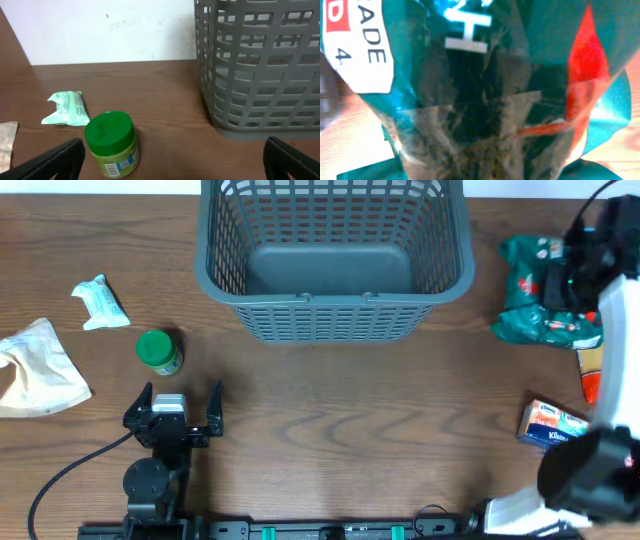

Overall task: Pack container
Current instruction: 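Lift the coffee pouch and carry it left over the basket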

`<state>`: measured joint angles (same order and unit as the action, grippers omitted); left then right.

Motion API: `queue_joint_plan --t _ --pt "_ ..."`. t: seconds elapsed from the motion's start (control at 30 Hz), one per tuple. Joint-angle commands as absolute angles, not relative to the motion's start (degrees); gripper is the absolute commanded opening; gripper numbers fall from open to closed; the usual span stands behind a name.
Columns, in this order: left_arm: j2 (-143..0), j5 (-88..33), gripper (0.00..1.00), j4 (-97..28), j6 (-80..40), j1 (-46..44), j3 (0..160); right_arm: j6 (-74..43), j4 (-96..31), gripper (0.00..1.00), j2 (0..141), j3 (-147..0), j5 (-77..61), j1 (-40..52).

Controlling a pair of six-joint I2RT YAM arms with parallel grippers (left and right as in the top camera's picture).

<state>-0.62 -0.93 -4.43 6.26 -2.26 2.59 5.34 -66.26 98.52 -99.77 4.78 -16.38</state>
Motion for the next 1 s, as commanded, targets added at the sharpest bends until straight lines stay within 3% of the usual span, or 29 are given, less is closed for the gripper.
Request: queue_joint_plan --t 0.0,0.5,0.97 --pt "-0.2 -0.5 0.99 -5.3 6.9 -2.1 0.8 4.1 -65.8 0.01 90.8 -101.3 5.6 -14.9" --pt "-0.2 -0.5 0.99 -5.3 6.9 -2.1 0.8 5.2 -61.8 0.01 67.2 -101.5 -1.0 -9.0" --pt "-0.2 -0.5 0.99 -5.3 6.9 -2.1 0.8 4.3 -63.5 0.01 83.7 -118.0 -0.1 8.7"
